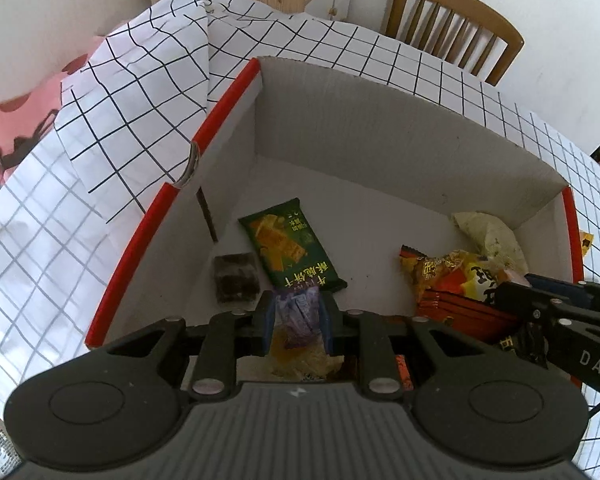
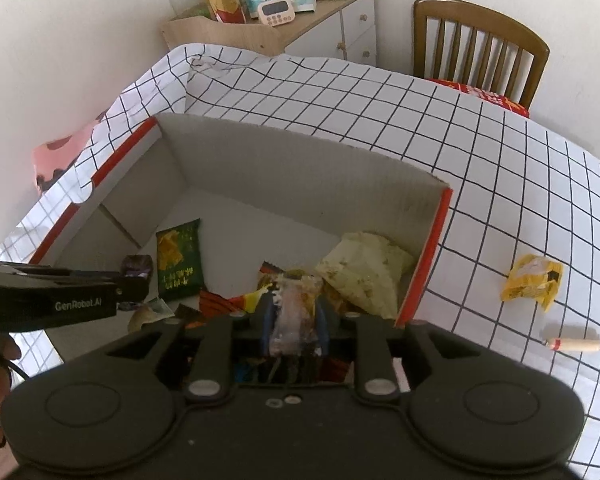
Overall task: Organize snacks
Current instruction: 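Carry the purple candy and clear brown snack into the box and open both tools, then move both tools back from the box to the last snacks on the table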
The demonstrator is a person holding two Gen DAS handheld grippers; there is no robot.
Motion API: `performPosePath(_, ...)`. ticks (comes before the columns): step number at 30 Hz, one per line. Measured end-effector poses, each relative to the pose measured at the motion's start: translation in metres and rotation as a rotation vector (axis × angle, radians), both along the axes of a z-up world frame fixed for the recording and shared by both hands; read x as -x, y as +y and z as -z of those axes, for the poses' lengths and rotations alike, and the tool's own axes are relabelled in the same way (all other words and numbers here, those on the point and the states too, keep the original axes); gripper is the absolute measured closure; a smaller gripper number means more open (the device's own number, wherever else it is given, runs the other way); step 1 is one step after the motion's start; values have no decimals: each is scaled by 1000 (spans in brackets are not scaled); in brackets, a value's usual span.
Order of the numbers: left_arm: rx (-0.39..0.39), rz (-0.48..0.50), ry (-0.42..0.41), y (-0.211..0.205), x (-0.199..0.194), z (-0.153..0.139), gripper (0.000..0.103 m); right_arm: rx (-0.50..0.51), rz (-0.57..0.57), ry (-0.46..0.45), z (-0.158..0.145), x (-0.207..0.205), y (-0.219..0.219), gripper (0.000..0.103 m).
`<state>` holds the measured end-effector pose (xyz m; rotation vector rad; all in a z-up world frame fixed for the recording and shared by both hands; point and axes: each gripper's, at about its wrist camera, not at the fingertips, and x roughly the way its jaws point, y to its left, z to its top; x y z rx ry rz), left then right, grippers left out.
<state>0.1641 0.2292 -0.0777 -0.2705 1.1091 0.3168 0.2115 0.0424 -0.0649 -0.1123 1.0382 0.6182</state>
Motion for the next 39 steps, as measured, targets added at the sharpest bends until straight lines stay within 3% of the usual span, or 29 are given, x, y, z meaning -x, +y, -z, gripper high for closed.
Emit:
performPosePath(4, 9, -9, -14, -2, 4, -5, 67, -12, 3, -3, -4, 3, -4, 76)
performPosePath(7, 5, -12, -39, -6, 10, -12, 47, -24, 2, -10, -9, 8, -8, 72)
performPosePath(15, -15, 8, -93, -20, 25, -32, 46, -66, -14, -43, -27, 24, -22, 57)
performPosePath(20, -30, 20, -127, -30, 35, -44, 46, -94, -17, -78, -40, 34, -35, 37)
performPosePath(39, -73, 105, -273, -104, 59, -82, 30, -214, 35, -143, -65, 50, -116, 5)
